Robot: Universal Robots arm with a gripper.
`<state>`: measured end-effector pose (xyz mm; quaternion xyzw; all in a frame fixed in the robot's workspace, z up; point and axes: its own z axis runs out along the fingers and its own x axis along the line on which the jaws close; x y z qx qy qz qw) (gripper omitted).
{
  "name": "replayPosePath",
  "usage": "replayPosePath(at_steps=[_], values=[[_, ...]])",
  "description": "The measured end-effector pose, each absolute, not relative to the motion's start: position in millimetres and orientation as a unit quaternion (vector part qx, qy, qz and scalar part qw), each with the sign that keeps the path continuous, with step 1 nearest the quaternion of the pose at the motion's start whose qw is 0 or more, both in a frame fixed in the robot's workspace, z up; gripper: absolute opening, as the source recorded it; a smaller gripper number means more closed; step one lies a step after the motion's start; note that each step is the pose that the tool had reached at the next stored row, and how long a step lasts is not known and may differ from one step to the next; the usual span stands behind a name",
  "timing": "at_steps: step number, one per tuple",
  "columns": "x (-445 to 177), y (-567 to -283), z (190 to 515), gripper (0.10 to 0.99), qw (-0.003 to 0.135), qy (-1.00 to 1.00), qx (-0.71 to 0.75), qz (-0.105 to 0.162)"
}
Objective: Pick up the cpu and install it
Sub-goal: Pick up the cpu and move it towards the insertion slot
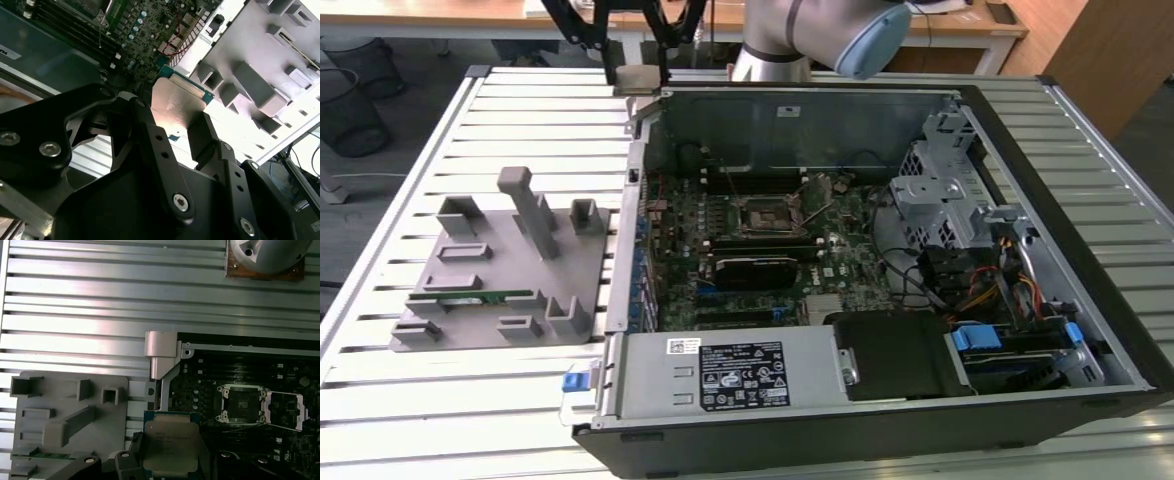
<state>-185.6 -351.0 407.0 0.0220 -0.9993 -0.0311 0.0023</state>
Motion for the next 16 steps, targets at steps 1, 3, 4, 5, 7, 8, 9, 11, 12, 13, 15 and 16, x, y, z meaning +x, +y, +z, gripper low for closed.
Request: replayPosePath(at_steps=[1, 3, 4, 5, 7, 8, 9, 11, 12, 13, 15, 16], values=[[-184.3, -351.0, 407.0, 0.529, 0.002, -0.999, 0.022, -0.031], [-181.9, -351.0, 407.0, 0.529, 0.002, -0.999, 0.022, -0.031], [-180.5, -351.0, 407.0, 0.529, 0.002, -0.999, 0.022, -0.031], [-178.9, -351.0, 407.0, 0.529, 0.002, -0.999, 0.022, -0.031], [-175.8, -351.0, 407.0, 0.529, 0.002, -0.999, 0.022, -0.031], [-174.1, -351.0, 407.0, 0.529, 0.002, -0.999, 0.022, -0.031], [-172.4, -351.0, 407.0, 0.529, 0.002, -0.999, 0.022, -0.031], [-168.8, -351.0, 407.0, 0.529, 0.002, -0.999, 0.022, -0.031], [-167.2, -351.0, 407.0, 0.529, 0.002, -0.999, 0.022, -0.031], [-165.5, -351.0, 406.9, 0.529, 0.002, -0.999, 0.022, -0.031], [-161.7, -350.9, 406.9, 0.529, 0.002, -0.999, 0.022, -0.031], [-159.5, -350.8, 406.9, 0.529, 0.002, -0.999, 0.022, -0.031]])
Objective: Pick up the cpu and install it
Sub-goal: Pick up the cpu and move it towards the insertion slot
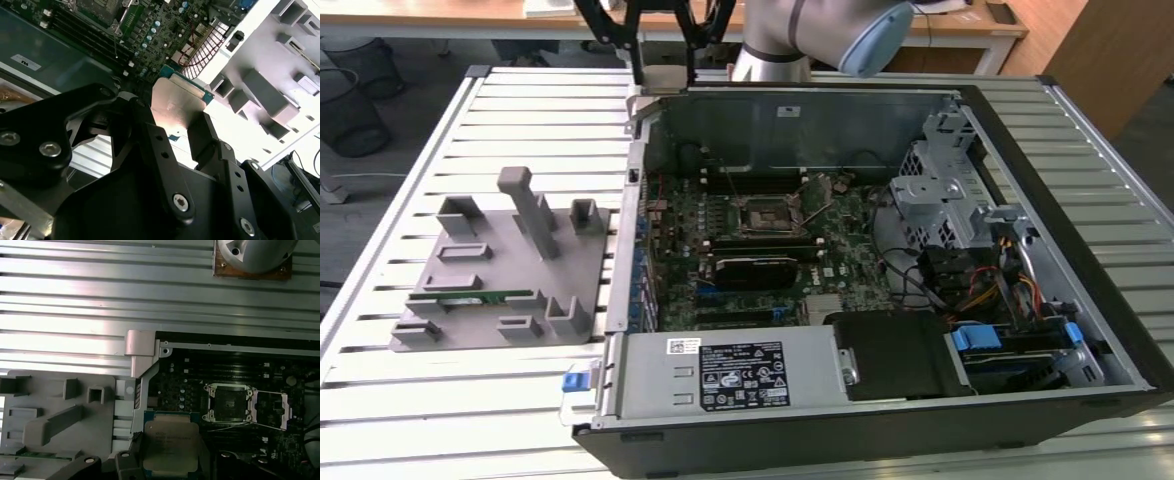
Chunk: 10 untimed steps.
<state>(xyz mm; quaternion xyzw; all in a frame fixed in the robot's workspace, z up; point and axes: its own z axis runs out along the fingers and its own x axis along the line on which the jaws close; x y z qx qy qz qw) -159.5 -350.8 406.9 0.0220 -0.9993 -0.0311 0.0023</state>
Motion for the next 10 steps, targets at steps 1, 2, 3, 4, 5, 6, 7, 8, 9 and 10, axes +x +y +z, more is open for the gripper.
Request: replayPosePath(at_steps=[1, 2, 3, 4, 5, 6, 7, 8, 9, 10], values=[[-157.2, -350.7, 406.9, 0.529, 0.002, -0.999, 0.022, -0.031], [-154.5, -350.7, 406.9, 0.529, 0.002, -0.999, 0.022, -0.031], [-151.6, -350.6, 406.7, 0.529, 0.002, -0.999, 0.022, -0.031], [-148.6, -350.5, 406.6, 0.529, 0.002, -0.999, 0.022, -0.031], [-145.2, -350.4, 406.5, 0.529, 0.002, -0.999, 0.022, -0.031], [-140.8, -350.1, 406.5, 0.529, 0.002, -0.999, 0.022, -0.031], [-136.5, -349.7, 406.3, 0.529, 0.002, -0.999, 0.022, -0.031], [-132.1, -349.3, 406.1, 0.529, 0.002, -0.999, 0.022, -0.031], [-127.9, -348.9, 406.0, 0.529, 0.002, -0.999, 0.022, -0.031], [-123.4, -348.5, 405.8, 0.529, 0.002, -0.999, 0.022, -0.031]])
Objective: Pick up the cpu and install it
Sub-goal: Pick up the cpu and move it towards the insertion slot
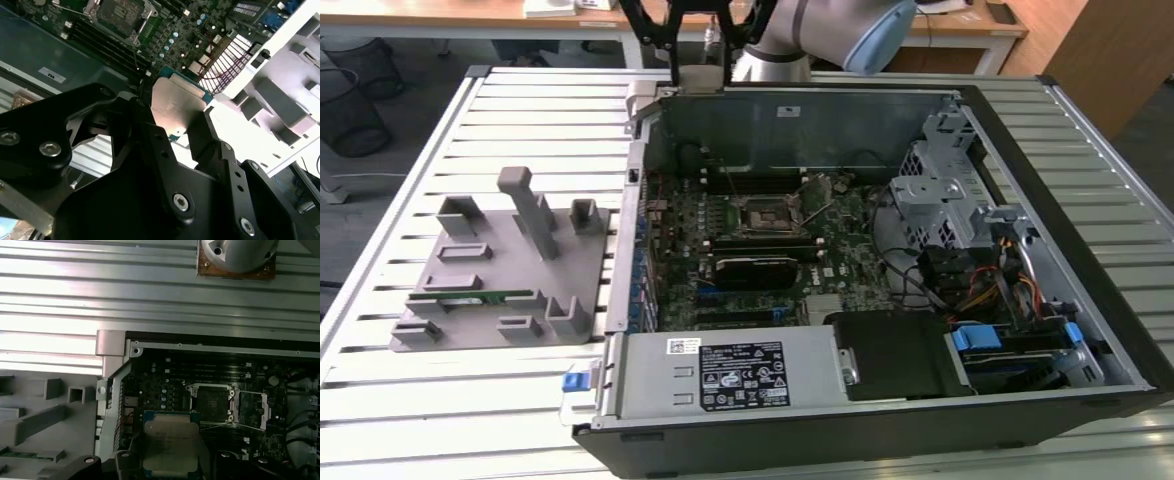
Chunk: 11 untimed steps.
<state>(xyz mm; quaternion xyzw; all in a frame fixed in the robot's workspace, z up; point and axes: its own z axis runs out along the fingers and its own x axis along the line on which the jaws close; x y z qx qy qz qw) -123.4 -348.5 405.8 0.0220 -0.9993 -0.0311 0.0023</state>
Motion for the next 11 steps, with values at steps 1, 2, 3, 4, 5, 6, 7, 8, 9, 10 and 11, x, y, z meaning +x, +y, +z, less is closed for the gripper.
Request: replayPosePath(at_steps=[1, 2, 3, 4, 5, 6, 7, 8, 9, 10, 11], values=[[-118.9, -348.2, 405.7, 0.529, 0.002, -0.999, 0.022, -0.031], [-114.4, -348.0, 405.7, 0.529, 0.002, -0.999, 0.022, -0.031], [-109.9, -347.9, 405.6, 0.529, 0.002, -0.999, 0.022, -0.031], [-105.8, -347.8, 405.5, 0.529, 0.002, -0.999, 0.022, -0.031], [-101.4, -347.8, 405.4, 0.529, 0.002, -0.999, 0.022, -0.031], [-97.1, -347.8, 405.3, 0.529, 0.002, -0.999, 0.022, -0.031], [-93.3, -347.8, 405.1, 0.529, 0.002, -0.999, 0.022, -0.031], [-89.2, -347.8, 405.0, 0.529, 0.002, -0.999, 0.022, -0.031], [-85.3, -347.8, 404.9, 0.529, 0.002, -0.999, 0.022, -0.031], [-81.7, -347.8, 404.8, 0.529, 0.002, -0.999, 0.022, -0.031], [-78.4, -348.0, 404.6, 0.529, 0.002, -0.999, 0.022, -0.031]])
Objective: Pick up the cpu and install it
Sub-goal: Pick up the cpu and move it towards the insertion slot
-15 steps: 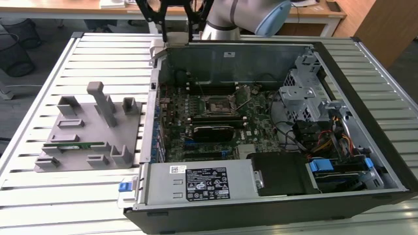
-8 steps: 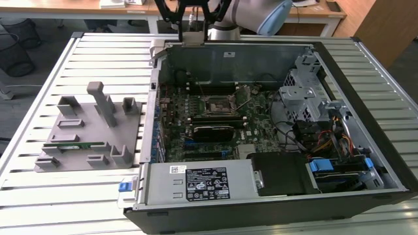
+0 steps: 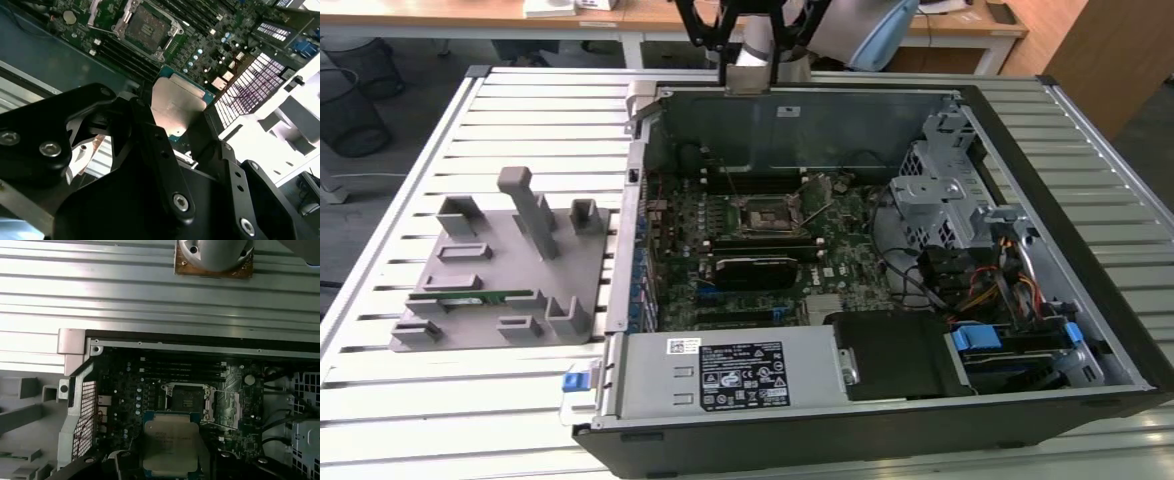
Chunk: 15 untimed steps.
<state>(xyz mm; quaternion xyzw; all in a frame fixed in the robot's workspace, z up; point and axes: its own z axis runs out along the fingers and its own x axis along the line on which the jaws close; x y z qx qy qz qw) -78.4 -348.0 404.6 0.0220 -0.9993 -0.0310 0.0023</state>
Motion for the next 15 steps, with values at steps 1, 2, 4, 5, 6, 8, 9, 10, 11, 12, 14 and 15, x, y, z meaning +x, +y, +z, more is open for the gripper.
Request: replayPosePath(at_steps=[1, 2, 4, 5, 6, 8, 9, 10, 11, 12, 14, 15], values=[[-75.5, -348.3, 404.3, 0.529, 0.002, -0.999, 0.022, -0.031], [-72.6, -348.6, 404.1, 0.529, 0.002, -0.999, 0.022, -0.031], [-66.2, -349.2, 403.4, 0.529, 0.002, -0.999, 0.022, -0.031], [-63.5, -349.3, 403.1, 0.529, 0.002, -0.999, 0.022, -0.031], [-61.0, -349.4, 402.9, 0.529, 0.002, -0.999, 0.022, -0.031], [-56.8, -349.5, 402.2, 0.529, 0.002, -0.999, 0.022, -0.031], [-54.7, -349.5, 402.0, 0.529, 0.002, -0.999, 0.022, -0.031], [-52.5, -349.5, 401.7, 0.529, 0.002, -0.999, 0.022, -0.031], [-50.7, -349.5, 401.4, 0.529, 0.002, -0.999, 0.022, -0.031], [-48.8, -349.5, 401.2, 0.529, 0.002, -0.999, 0.022, -0.031], [-46.4, -349.5, 401.1, 0.529, 0.002, -0.999, 0.022, -0.031], [-45.8, -349.5, 401.0, 0.529, 0.002, -0.999, 0.022, -0.031]])
